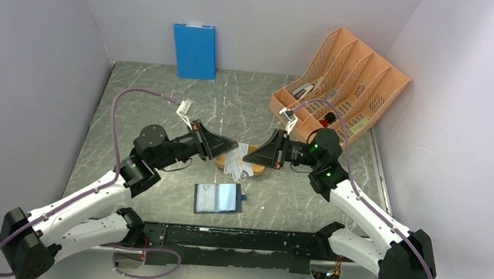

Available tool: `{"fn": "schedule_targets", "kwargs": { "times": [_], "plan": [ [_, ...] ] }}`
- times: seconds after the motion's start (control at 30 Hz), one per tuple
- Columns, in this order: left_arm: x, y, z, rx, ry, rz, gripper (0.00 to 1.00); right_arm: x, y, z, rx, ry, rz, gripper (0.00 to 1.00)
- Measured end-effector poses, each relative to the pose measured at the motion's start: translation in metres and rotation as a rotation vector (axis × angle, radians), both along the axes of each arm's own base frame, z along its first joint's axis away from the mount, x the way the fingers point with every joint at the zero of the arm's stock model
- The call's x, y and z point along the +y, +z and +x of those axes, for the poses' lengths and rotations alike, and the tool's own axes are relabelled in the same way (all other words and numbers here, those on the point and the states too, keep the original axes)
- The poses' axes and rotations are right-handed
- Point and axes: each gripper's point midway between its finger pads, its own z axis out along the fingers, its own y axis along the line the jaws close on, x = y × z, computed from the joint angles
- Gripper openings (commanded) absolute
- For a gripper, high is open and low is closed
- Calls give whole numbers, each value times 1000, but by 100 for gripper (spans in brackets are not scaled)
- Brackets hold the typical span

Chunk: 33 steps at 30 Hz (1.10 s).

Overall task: Put the credit cards into the card holder
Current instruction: Adjust the credit card.

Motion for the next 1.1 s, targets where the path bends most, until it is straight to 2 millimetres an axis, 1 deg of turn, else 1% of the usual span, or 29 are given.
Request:
{"fn": "schedule_targets", "kwargs": {
  "times": [0.1, 0.2, 0.43, 0.63, 0.77, 0.97, 1.1],
  "plan": [
    [2, -5, 5, 20, 30, 5, 5, 1, -4, 5, 35, -19, -1, 0],
    [2, -18, 13, 57, 66, 30, 5, 4, -18, 11, 97, -37, -11, 0],
    [2, -78, 43, 177, 168, 139, 5, 7, -71, 33, 281, -117, -75, 0],
    [-4, -114, 74, 197, 211, 192, 5, 6, -101, 59, 329, -208, -130, 0],
    [-4, -135, 91, 194, 224, 226, 5, 6, -126, 77, 362, -243, -179, 0],
    [-1, -155, 109, 205, 228, 237, 5, 7, -146, 95, 379, -263, -203, 0],
    [0, -169, 117, 221, 226, 245, 5, 7, -159, 105, 388, -267, -212, 0]
  ]
}}
